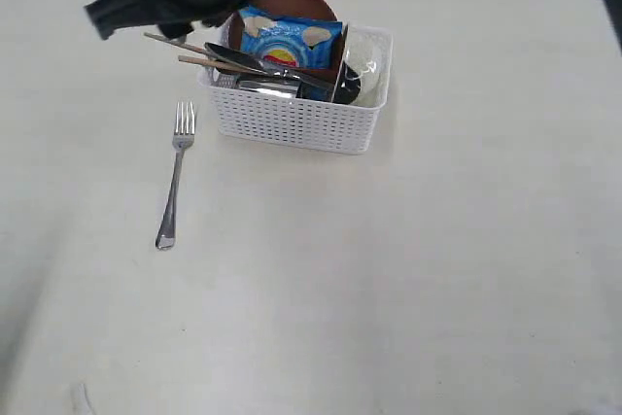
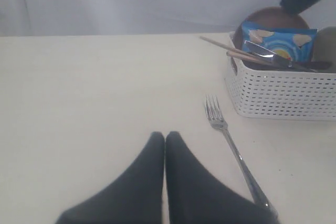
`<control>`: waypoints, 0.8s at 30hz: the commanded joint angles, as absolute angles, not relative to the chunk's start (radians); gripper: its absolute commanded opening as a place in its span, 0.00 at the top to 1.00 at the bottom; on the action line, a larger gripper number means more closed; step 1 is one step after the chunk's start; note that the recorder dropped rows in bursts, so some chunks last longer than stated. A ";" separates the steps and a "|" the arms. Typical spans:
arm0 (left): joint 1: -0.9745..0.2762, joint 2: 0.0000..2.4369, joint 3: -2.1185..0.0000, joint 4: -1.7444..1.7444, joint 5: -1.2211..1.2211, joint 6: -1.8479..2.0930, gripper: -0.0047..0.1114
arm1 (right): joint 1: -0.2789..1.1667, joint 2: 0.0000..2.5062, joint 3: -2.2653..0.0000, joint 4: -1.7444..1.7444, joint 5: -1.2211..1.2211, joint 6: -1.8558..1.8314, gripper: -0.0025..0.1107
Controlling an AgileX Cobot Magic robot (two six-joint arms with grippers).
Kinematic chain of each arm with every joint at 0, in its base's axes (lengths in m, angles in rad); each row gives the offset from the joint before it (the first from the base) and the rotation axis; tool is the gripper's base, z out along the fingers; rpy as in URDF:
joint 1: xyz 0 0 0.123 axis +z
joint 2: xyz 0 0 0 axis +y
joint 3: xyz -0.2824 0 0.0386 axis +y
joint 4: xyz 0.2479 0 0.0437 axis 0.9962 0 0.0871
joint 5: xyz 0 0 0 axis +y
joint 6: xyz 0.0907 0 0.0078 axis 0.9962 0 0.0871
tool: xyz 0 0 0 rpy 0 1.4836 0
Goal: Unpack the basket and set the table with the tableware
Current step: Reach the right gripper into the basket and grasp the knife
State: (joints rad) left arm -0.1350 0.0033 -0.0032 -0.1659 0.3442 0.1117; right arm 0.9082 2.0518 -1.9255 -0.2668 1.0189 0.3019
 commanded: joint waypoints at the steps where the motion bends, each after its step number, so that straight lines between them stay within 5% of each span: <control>1: -0.143 0.000 0.000 -0.162 0.342 0.109 0.96 | 0.813 2.052 -1.930 -0.277 1.083 0.078 0.63; 12: -0.143 0.000 0.000 -0.162 0.342 0.109 0.96 | 0.620 2.161 -1.930 0.070 1.011 -0.519 0.63; 24: -0.143 0.000 0.000 -0.162 0.342 0.111 0.96 | 0.600 2.263 -1.930 0.130 0.966 -0.617 0.63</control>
